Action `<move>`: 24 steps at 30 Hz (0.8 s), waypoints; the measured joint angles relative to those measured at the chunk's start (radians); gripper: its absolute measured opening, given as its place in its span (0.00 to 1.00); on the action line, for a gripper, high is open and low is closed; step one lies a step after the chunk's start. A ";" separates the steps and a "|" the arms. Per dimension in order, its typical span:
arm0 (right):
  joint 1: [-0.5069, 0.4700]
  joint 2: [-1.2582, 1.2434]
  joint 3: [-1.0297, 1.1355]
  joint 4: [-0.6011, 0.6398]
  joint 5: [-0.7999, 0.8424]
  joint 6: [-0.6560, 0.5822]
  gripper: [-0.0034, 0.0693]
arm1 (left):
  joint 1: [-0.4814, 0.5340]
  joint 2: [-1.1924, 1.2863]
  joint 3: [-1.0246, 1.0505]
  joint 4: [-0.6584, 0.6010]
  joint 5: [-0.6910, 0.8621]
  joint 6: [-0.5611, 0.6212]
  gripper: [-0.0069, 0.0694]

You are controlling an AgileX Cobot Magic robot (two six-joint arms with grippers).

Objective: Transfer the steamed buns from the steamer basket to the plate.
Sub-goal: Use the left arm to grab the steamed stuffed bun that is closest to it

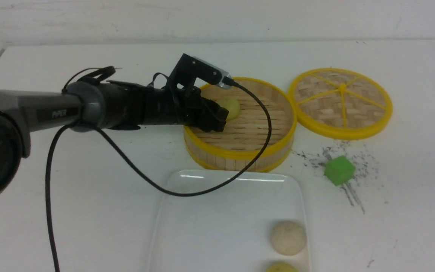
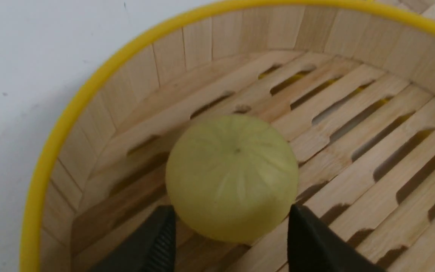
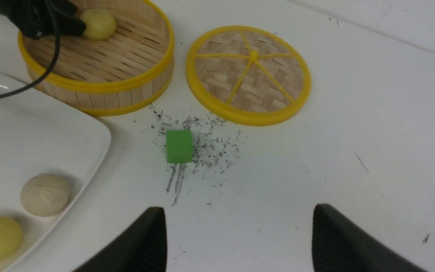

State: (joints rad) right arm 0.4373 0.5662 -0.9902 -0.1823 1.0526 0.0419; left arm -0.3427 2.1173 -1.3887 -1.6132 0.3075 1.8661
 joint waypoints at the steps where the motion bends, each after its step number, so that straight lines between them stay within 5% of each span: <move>1: 0.000 0.000 0.000 0.002 0.000 0.000 0.74 | 0.000 0.008 -0.009 -0.008 0.005 0.004 0.63; 15: 0.000 0.000 0.000 0.014 0.000 0.000 0.74 | 0.000 0.037 -0.054 -0.035 0.022 0.018 0.61; 20: 0.000 0.000 0.000 0.014 0.000 0.000 0.74 | 0.000 0.037 -0.055 -0.035 0.022 0.022 0.48; 24: 0.000 0.000 0.000 0.014 0.000 0.000 0.74 | 0.000 0.037 -0.058 -0.035 0.022 0.022 0.20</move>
State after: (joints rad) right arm 0.4373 0.5662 -0.9902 -0.1681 1.0526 0.0419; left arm -0.3427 2.1547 -1.4462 -1.6480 0.3295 1.8878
